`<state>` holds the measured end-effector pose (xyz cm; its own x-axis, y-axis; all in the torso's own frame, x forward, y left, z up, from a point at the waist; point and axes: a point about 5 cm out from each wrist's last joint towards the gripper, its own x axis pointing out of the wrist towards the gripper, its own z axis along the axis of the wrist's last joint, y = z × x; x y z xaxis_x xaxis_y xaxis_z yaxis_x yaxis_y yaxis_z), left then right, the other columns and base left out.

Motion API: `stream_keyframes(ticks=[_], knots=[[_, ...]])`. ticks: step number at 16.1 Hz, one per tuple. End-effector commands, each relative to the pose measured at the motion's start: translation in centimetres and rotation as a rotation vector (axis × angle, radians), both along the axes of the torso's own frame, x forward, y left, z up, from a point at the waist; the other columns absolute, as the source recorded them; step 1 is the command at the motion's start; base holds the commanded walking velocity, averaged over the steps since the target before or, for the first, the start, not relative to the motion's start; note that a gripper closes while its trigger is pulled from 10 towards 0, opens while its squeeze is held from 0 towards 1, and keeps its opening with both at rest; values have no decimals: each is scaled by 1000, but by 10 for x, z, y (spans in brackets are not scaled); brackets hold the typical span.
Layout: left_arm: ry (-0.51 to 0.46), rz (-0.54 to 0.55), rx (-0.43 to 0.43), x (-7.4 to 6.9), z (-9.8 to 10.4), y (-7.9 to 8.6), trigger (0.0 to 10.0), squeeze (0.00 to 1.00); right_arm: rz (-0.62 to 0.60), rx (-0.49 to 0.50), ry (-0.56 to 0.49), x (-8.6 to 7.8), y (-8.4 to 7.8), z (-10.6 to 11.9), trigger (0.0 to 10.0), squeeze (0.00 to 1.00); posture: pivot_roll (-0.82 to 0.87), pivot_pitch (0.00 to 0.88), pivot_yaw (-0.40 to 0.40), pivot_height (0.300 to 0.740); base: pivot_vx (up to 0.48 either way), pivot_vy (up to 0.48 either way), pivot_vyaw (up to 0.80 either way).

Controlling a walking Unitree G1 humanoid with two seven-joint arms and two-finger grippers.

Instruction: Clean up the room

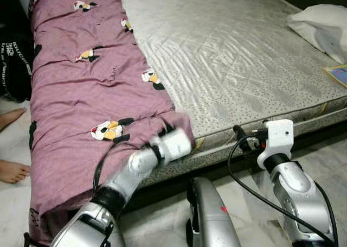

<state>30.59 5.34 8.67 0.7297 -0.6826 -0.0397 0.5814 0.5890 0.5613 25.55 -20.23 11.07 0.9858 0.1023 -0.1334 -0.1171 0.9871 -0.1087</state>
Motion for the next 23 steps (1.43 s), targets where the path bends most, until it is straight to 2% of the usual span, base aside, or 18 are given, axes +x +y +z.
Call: stream_keyframes(ticks=[1,2,3,4,5,6,8,11,12,13,15,17,19,20,21,22,23], knots=[[-103,101,-103,12,24,11,10000,0,-5,-3,4,0,-1,-2,10000,0,-140,0,-44,538,0,0,0],[-91,253,-198,23,32,32,10000,0,-6,1,5,-1,0,-3,10000,0,-138,0,-41,538,0,0,0],[-3,404,-241,33,25,52,10000,0,-6,4,6,-2,2,-3,10000,0,-138,0,-40,538,0,0,0],[77,483,-256,37,16,63,10000,0,-5,6,5,-2,3,-3,10000,0,-142,0,-38,538,0,0,0],[210,574,-273,40,1,76,10000,0,-6,7,5,-3,3,-4,10000,0,-149,0,-36,538,0,0,0],[323,629,-211,39,-16,83,10000,0,-11,6,6,-4,1,-3,10000,0,-154,0,-34,538,0,0,0],[522,693,-112,31,-43,93,10000,0,-23,1,7,-5,-3,-3,10000,0,-165,0,-28,538,0,0,0],[703,581,-56,18,-62,76,10000,0,-19,23,-4,-6,-2,-1,10000,0,-167,0,-24,538,0,0,0],[747,531,-2,11,-71,68,10000,0,-20,22,-4,-5,-1,-2,10000,0,-167,0,-19,538,0,0,0],[758,504,38,9,-74,65,10000,0,-21,20,-3,-4,0,-2,10000,0,-163,0,-20,538,0,0,0],[739,470,65,11,-71,63,10000,0,-25,22,-5,-3,0,-2,10000,0,-155,0,-19,538,0,0,0],[603,443,72,17,-60,62,10000,0,-23,44,-36,4,3,2,10000,0,-130,0,-12,538,0,0,0],[398,434,-118,24,-32,67,10000,0,-14,89,-70,18,12,7,10000,0,-87,0,-5,538,0,0,0],[298,434,-196,20,-18,75,10000,0,-9,109,-77,24,16,8,10000,0,-64,0,-9,538,0,0,0],[257,432,-279,14,-8,82,10000,0,-7,126,-78,29,20,7,10000,0,-45,0,-13,538,0,0,0],[257,454,-383,4,-1,94,10000,0,-4,119,-70,36,25,5,10000,0,-6,0,-20,538,0,0,0],[247,517,-447,-9,2,111,10000,0,17,131,-77,41,34,5,10000,0,14,0,-23,538,0,0,0]])
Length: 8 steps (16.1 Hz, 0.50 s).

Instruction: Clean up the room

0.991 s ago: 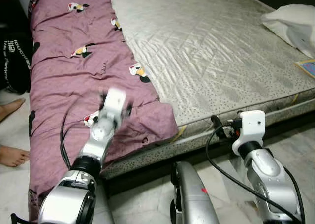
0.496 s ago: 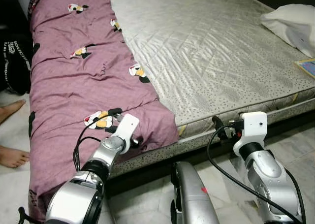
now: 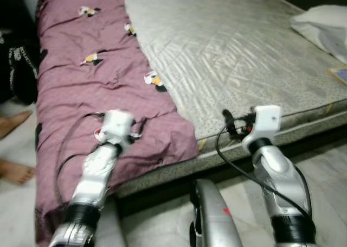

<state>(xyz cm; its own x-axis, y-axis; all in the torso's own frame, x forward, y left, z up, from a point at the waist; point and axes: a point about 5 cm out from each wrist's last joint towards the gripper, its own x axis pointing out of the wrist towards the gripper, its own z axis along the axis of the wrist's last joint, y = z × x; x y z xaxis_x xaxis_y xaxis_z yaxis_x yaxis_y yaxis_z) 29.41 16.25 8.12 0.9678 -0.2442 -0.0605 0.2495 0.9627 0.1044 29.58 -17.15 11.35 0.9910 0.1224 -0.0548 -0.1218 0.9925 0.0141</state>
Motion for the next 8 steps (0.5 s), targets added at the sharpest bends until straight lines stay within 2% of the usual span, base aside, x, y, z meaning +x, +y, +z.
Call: stream_keyframes(ticks=[1,2,3,4,5,6,8], knots=[[-33,45,-31,-5,10,11,10000,0,24,4,-15,4,9,1,10000,0,39,0,-28,538,0,0,800],[-61,124,-61,-21,13,26,10000,0,50,19,-12,10,20,-1,10000,0,58,0,-31,538,0,0,800],[-61,206,-82,-35,12,37,10000,0,82,29,11,13,30,-5,10000,0,96,0,-41,538,0,0,0],[-58,230,-86,-41,11,40,10000,0,93,32,21,15,33,-7,10000,0,102,0,-43,538,0,0,0],[-34,251,-51,-57,5,46,10000,0,130,43,72,19,43,-17,10000,0,128,0,-48,538,0,0,0],[-7,266,-20,-73,0,51,10000,0,156,40,166,24,51,-31,10000,0,153,0,-54,538,0,0,0],[21,275,-26,-85,0,52,10000,0,195,12,232,33,63,-40,10000,0,183,0,-60,538,0,0,0]])
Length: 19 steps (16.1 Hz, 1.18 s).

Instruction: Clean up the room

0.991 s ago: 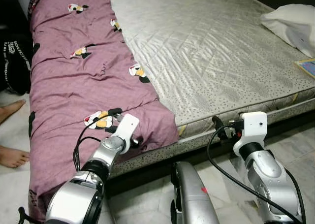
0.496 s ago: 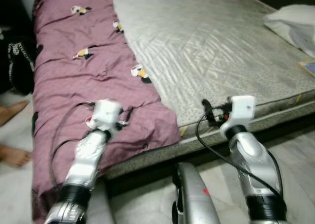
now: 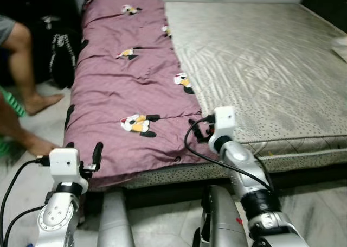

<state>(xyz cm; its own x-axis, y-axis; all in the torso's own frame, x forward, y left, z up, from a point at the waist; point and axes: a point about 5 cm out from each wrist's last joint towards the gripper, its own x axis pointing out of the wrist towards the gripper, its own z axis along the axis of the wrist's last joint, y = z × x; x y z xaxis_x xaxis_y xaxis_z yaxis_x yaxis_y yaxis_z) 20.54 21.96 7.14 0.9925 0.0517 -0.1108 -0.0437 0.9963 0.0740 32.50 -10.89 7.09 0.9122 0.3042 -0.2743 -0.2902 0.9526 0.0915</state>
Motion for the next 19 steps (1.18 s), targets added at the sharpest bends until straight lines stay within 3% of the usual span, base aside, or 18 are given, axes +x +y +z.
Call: stream_keyframes(ticks=[1,3,4,5,9,11,14,15,17,19], knots=[[-25,-30,-3,0,11,-6,10000,0,35,-13,8,6,8,2,10000,0,191,0,-61,538,0,0,0],[-14,-42,-22,-9,18,-9,10000,0,122,-9,28,10,40,0,10000,0,215,13,-67,538,0,0,0],[-11,-39,-25,-10,20,-9,10000,0,132,-6,34,11,45,0,10000,0,221,19,-69,538,0,0,0],[-5,-26,-22,-16,25,-9,10000,0,164,18,61,10,61,-3,10000,0,239,35,-75,538,0,0,0],[34,-17,-15,-26,27,-7,10000,0,232,18,211,-3,85,-23,10000,0,250,64,-65,538,0,0,0],[52,-32,-8,-24,29,-7,10000,0,165,64,350,-12,80,-40,10000,0,244,70,-59,538,0,0,0],[61,-40,-11,-22,30,-8,10000,0,12,98,407,-9,58,-48,10000,0,232,78,-55,538,0,0,0],[65,-44,-11,-22,29,-9,10000,0,-48,88,418,-7,48,-49,10000,0,232,78,-55,538,0,0,0],[72,-46,-12,-20,28,-10,10000,0,-273,126,428,4,13,-44,10000,0,218,65,-53,538,0,0,0],[72,-49,-14,-17,27,-11,10000,0,-378,129,385,13,-9,-36,10000,0,202,51,-50,538,0,0,0]])
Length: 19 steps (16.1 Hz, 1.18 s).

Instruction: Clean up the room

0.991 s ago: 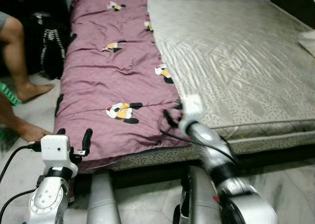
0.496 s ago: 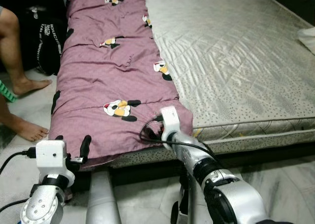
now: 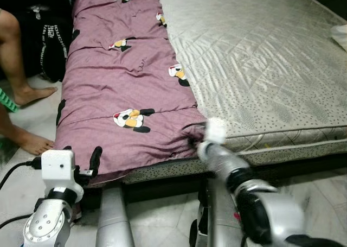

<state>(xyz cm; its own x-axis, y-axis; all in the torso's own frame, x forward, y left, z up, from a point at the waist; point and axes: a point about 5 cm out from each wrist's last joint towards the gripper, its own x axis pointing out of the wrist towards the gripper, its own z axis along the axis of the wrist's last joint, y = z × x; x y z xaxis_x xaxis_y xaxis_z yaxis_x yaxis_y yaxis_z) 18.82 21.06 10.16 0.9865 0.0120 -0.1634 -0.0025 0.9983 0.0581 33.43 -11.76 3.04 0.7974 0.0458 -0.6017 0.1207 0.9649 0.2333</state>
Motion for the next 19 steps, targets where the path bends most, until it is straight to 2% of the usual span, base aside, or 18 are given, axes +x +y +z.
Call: stream_keyframes(ticks=[1,4,5,6,8,9,10,13,14,17,19], knots=[[19,-14,3,2,-3,-2,10000,0,-63,6,-31,7,-8,9,10000,0,198,47,-49,538,0,0,0],[16,-25,1,9,-5,-3,10000,0,-174,-52,-94,9,-47,19,10000,0,171,21,-43,538,0,0,0],[16,-25,2,10,-6,-3,10000,0,-188,-70,-102,7,-54,19,10000,0,162,12,-40,538,0,0,0],[12,-28,5,14,-6,-2,10000,0,-236,-79,-143,0,-69,23,10000,0,148,0,-36,538,0,0,0],[-5,-27,2,23,-6,0,10000,0,-233,-79,-290,-12,-77,37,10000,0,119,0,-25,538,0,0,0],[-12,-30,3,26,-5,-1,10000,0,-206,-85,-354,-19,-76,44,10000,0,107,0,-21,538,0,0,0],[-31,-36,-4,33,-4,-2,10000,0,-102,-119,-463,-33,-68,55,10000,0,86,0,-14,538,0,0,0],[-26,-19,-34,51,-8,-4,10000,0,95,-173,-630,-59,-47,74,10000,0,31,0,6,538,0,0,0],[-40,-29,-49,56,-8,-6,10000,0,133,-147,-677,-68,-40,82,10000,0,11,0,17,538,0,0,0],[-44,-61,-77,63,-10,-13,10000,0,154,-91,-756,-70,-32,96,10000,0,-14,0,33,538,0,0,0],[-79,-107,-55,73,-3,-21,10000,0,204,-84,-810,-63,-24,113,10000,0,-8,0,29,563,0,0,0]])
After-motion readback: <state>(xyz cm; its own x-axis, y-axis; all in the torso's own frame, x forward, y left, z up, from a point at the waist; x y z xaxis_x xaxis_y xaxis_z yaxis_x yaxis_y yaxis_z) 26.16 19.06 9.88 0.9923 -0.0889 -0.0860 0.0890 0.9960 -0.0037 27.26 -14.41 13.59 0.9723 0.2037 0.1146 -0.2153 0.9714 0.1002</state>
